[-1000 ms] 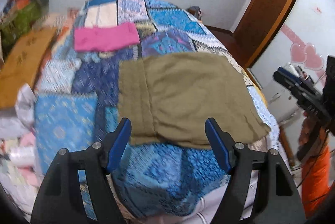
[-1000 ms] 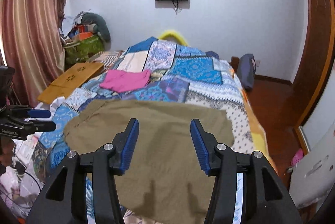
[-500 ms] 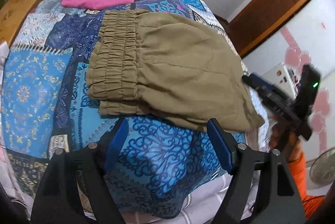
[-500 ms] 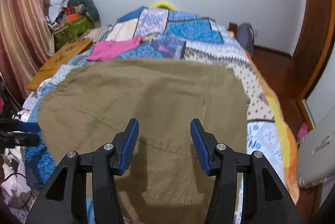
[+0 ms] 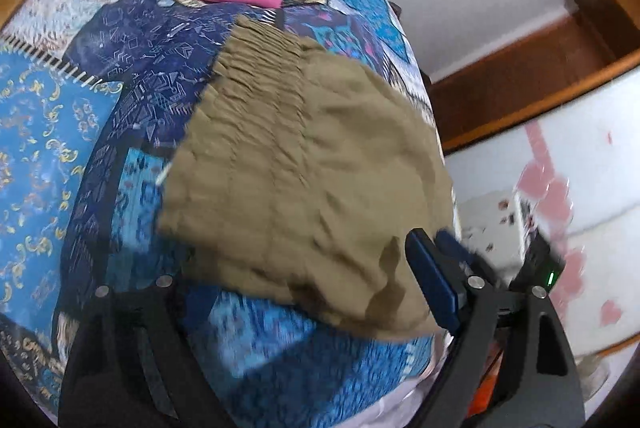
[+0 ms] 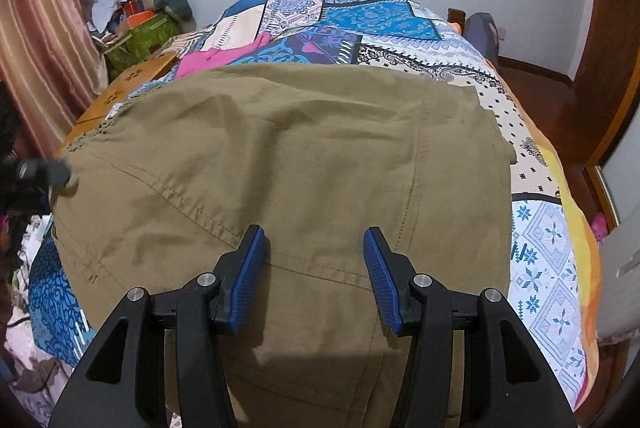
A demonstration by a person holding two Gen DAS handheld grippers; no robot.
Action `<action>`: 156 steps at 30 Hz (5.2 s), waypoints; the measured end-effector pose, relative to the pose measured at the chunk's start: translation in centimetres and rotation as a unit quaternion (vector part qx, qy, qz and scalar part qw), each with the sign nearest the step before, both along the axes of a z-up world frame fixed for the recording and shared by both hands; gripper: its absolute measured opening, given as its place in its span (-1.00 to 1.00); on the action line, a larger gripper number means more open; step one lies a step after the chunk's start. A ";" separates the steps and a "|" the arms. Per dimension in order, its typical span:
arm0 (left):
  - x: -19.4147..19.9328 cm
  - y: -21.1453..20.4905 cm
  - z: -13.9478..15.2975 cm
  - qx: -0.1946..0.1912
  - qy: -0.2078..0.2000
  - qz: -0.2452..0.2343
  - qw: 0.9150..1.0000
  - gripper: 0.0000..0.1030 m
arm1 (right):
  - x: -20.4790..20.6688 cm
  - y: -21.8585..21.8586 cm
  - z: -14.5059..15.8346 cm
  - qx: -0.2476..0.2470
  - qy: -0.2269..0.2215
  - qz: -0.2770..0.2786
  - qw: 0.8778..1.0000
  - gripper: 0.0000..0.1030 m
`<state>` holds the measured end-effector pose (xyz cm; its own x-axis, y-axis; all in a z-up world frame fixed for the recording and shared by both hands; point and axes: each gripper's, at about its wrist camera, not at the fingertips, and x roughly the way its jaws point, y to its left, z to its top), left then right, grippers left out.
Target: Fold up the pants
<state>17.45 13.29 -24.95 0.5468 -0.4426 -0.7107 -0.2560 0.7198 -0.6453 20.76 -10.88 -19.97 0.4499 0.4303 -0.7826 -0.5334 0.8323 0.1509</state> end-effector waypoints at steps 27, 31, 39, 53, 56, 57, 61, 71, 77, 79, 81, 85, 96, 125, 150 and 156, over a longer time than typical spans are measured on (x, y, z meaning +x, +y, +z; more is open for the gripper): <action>-4.1 -1.9 7.2 0.397 -0.057 0.001 0.916 -0.37 | -0.8 7.6 4.0 0.045 0.013 0.079 0.996 -0.06; -5.8 -2.4 8.3 0.437 -0.076 0.001 0.896 -0.38 | -1.7 10.8 3.3 0.024 0.025 0.116 0.993 -0.06; -6.6 -5.1 10.6 0.465 -0.118 -0.015 0.877 -0.44 | -2.3 11.5 2.3 0.011 0.049 0.138 0.989 -0.06; -4.6 -11.0 13.6 0.461 -0.175 -0.065 0.867 -0.47 | -2.6 -1.8 3.4 0.019 0.022 -0.012 0.999 -0.06; -3.9 -12.8 13.7 0.461 -0.182 -0.080 0.865 -0.50 | -3.3 -3.4 2.5 -0.002 0.025 -0.023 0.999 -0.06; -3.9 -13.2 13.7 0.460 -0.183 -0.083 0.865 -0.52 | -3.2 -3.6 2.1 -0.009 0.029 -0.024 0.999 -0.06; -3.3 -15.1 13.6 0.453 -0.186 -0.105 0.866 -0.54 | -3.3 -4.4 0.5 0.006 0.045 -0.029 0.999 -0.06; -0.9 -18.8 11.6 0.403 -0.165 -0.161 0.886 -0.56 | -3.4 -5.1 0.1 0.030 0.053 -0.027 0.998 -0.06; 0.4 -21.1 8.9 0.382 -0.136 -0.201 0.892 -0.56 | -3.3 -5.6 -0.2 0.048 0.062 -0.031 0.996 -0.05; 0.8 -21.5 8.0 0.376 -0.124 -0.211 0.894 -0.56 | -3.2 -5.8 -0.2 0.051 0.063 -0.033 0.996 -0.02; 0.9 -21.9 7.1 0.371 -0.114 -0.219 0.895 -0.56 | -3.3 -5.8 -0.1 0.048 0.061 -0.032 0.996 -0.02; 1.0 -22.6 5.7 0.371 -0.100 -0.236 0.893 -0.53 | -3.4 -6.1 0.3 0.038 0.052 -0.037 0.997 -0.02; 0.6 -22.5 4.8 0.305 -0.070 -0.251 0.916 0.53 | -3.9 -10.4 2.6 0.023 0.022 -0.089 0.995 -0.02; -1.8 -13.1 5.9 0.353 -0.065 -0.163 0.919 0.55 | -4.7 -3.3 3.0 0.034 0.011 -0.022 0.999 0.10; 17.4 -6.0 -0.8 0.433 0.021 -0.146 0.889 0.71 | -3.3 -5.7 1.4 0.050 0.034 -0.026 0.998 0.25; 17.5 -4.3 -1.3 0.418 0.004 -0.148 0.897 0.81 | -1.3 -7.0 0.6 0.043 0.034 -0.052 0.997 0.25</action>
